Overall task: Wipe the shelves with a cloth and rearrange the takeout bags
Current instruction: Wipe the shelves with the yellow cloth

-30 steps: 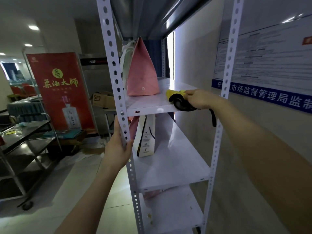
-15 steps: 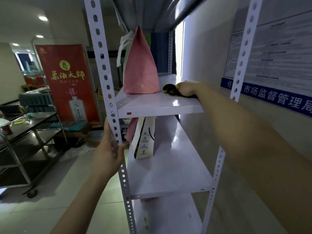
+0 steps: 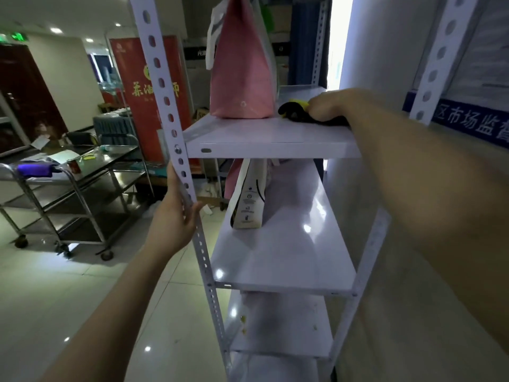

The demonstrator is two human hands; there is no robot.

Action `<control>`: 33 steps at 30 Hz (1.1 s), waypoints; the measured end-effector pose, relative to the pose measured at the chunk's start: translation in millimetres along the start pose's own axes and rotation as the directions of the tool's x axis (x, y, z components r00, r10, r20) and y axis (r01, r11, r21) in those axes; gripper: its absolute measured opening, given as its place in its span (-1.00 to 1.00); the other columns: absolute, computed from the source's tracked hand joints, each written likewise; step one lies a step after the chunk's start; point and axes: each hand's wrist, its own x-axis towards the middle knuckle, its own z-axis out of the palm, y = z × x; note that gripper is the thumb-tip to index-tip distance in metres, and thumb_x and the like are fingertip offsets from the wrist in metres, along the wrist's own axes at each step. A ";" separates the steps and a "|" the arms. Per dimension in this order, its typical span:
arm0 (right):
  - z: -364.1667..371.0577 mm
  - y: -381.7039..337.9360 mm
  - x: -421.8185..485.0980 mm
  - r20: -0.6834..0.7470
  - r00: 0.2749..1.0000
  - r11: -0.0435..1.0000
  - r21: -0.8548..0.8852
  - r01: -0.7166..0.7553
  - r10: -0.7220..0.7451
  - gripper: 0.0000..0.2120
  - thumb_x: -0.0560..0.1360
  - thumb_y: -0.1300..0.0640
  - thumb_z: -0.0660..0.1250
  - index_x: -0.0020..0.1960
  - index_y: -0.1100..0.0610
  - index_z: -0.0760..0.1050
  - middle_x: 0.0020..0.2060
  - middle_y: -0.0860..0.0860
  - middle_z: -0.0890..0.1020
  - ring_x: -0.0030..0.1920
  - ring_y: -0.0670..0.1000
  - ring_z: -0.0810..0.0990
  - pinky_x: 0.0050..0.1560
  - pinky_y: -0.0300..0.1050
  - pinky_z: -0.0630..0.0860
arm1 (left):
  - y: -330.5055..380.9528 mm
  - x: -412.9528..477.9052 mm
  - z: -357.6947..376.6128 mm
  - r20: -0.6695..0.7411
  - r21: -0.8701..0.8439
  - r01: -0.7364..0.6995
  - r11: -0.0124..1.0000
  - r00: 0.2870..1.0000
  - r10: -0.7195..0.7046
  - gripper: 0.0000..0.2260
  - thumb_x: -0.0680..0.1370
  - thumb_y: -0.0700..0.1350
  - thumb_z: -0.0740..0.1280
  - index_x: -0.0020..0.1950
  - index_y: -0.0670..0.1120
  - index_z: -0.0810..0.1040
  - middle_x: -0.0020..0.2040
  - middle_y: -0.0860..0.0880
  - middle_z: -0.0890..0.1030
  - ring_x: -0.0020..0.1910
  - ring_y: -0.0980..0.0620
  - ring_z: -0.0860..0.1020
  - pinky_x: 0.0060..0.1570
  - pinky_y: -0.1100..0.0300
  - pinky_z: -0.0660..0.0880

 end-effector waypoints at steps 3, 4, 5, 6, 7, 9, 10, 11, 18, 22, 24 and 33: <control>-6.4 -3.9 -41.0 -0.003 1.000 1.000 0.029 0.011 -0.011 -0.43 0.56 -0.33 0.11 0.24 0.10 0.54 0.17 0.15 0.58 0.13 0.20 0.61 0.33 0.22 0.52 | 2.6 0.0 0.0 0.009 0.015 -0.007 1.000 1.000 0.007 -0.05 0.71 -0.01 0.35 0.71 0.18 -0.42 0.52 -0.22 0.53 -0.01 0.05 0.64 -0.02 -0.01 0.65; -7.6 -5.6 -58.3 -0.016 1.000 0.999 0.046 0.015 -0.014 -0.33 0.52 -0.42 0.08 0.24 0.09 0.55 0.20 0.13 0.59 0.16 0.20 0.61 0.35 0.22 0.50 | 3.6 -0.2 0.5 0.009 0.022 0.010 1.000 1.000 -0.010 -0.06 0.72 -0.02 0.35 0.70 0.17 -0.42 0.51 -0.22 0.54 0.00 0.03 0.65 -0.03 0.02 0.63; -7.9 -7.6 -75.7 -0.032 0.999 0.998 0.065 0.022 -0.019 -0.23 0.48 -0.52 0.03 0.27 0.07 0.55 0.23 0.09 0.57 0.21 0.20 0.58 0.38 0.22 0.47 | 5.0 0.1 1.2 0.003 0.025 0.035 0.999 0.999 -0.035 -0.05 0.72 -0.05 0.35 0.70 0.17 -0.42 0.51 -0.22 0.55 0.02 0.01 0.65 -0.05 0.06 0.60; -6.9 -9.9 -93.8 -0.046 0.998 0.996 0.082 0.038 -0.035 -0.12 0.44 -0.61 -0.04 0.33 0.04 0.53 0.27 0.05 0.53 0.27 0.19 0.55 0.41 0.19 0.42 | 6.4 0.7 2.3 -0.009 0.024 0.062 0.998 0.998 -0.062 -0.04 0.72 -0.07 0.36 0.71 0.17 -0.42 0.51 -0.22 0.55 0.03 -0.01 0.66 -0.07 0.07 0.59; -4.4 -11.7 -110.9 -0.061 0.996 0.993 0.092 0.067 -0.062 -0.03 0.37 -0.70 -0.10 0.37 -0.01 0.51 0.29 0.03 0.50 0.31 0.18 0.51 0.41 0.16 0.39 | 7.9 1.1 3.2 -0.020 0.021 0.085 0.996 0.996 -0.085 -0.04 0.71 -0.09 0.37 0.71 0.17 -0.41 0.51 -0.22 0.55 0.05 -0.05 0.68 -0.06 0.04 0.61; 3.5 -12.2 -139.7 -0.098 0.990 0.989 0.101 0.111 -0.101 0.07 0.30 -0.77 -0.15 0.42 -0.04 0.48 0.32 0.01 0.49 0.34 0.16 0.48 0.35 0.11 0.37 | 9.9 -0.7 2.8 -0.021 0.006 0.112 0.994 0.994 -0.112 -0.04 0.70 -0.08 0.38 0.72 0.20 -0.38 0.53 -0.20 0.54 0.18 -0.19 0.70 0.07 -0.15 0.68; 8.2 -11.8 -150.8 -0.121 0.987 0.987 0.108 0.122 -0.109 -0.02 0.39 -0.72 -0.12 0.42 -0.06 0.47 0.32 0.00 0.51 0.32 0.16 0.49 0.29 0.08 0.37 | 8.5 -5.0 2.3 -0.016 -0.003 0.113 0.994 0.993 -0.113 -0.05 0.70 -0.06 0.38 0.71 0.24 -0.36 0.54 -0.17 0.53 0.21 -0.21 0.70 0.11 -0.20 0.68; 12.7 -11.3 -160.1 -0.144 0.983 0.985 0.110 0.132 -0.115 -0.19 0.51 -0.63 -0.06 0.41 -0.08 0.47 0.30 0.01 0.53 0.28 0.15 0.50 0.22 0.07 0.37 | 5.4 -11.4 2.1 -0.007 -0.004 0.111 0.994 0.994 -0.111 -0.07 0.70 -0.04 0.37 0.71 0.28 -0.34 0.54 -0.14 0.53 0.22 -0.20 0.70 0.12 -0.22 0.68; 33.1 -26.1 -205.9 -0.286 0.954 0.995 -0.060 0.075 -0.089 -0.43 0.64 0.04 0.37 0.61 -0.06 0.32 0.39 0.21 0.48 0.33 0.30 0.49 0.36 0.24 0.47 | -38.1 -96.2 10.6 0.143 0.095 0.132 0.987 0.979 -0.145 -0.18 0.63 0.03 0.45 0.72 0.29 -0.02 0.57 -0.03 0.46 0.30 -0.09 0.64 0.17 -0.16 0.66; 80.3 -46.7 -232.4 -0.604 0.797 0.998 0.045 0.035 -0.001 -0.43 0.54 0.32 0.27 0.54 0.06 0.45 0.31 0.28 0.50 0.33 0.35 0.46 0.27 0.22 0.48 | -63.5 -148.4 12.6 0.264 0.083 0.188 0.979 0.943 -0.204 -0.24 0.65 0.02 0.45 0.72 0.18 0.07 0.51 -0.07 0.49 0.27 -0.04 0.65 0.15 -0.02 0.63; 123.0 -62.4 -255.4 -0.727 0.683 0.986 0.156 0.058 0.075 -0.40 0.50 0.32 0.24 0.51 0.02 0.49 0.36 0.23 0.50 0.40 0.31 0.43 0.30 0.23 0.44 | -71.0 -168.1 12.5 0.298 0.079 0.199 0.977 0.930 -0.213 -0.32 0.66 0.00 0.42 0.71 0.11 0.16 0.46 -0.09 0.52 0.22 -0.03 0.66 0.13 0.00 0.62; 409.7 -117.3 -322.6 -0.363 0.914 0.886 0.464 0.010 0.180 -0.35 0.49 0.41 0.31 0.53 0.04 0.48 0.37 0.14 0.54 0.37 0.28 0.47 0.32 0.25 0.45 | -95.7 -252.5 33.5 0.442 0.066 0.310 0.948 0.843 -0.306 -0.48 0.68 -0.05 0.39 0.62 0.02 0.35 0.38 -0.06 0.55 0.14 -0.02 0.68 0.18 -0.04 0.61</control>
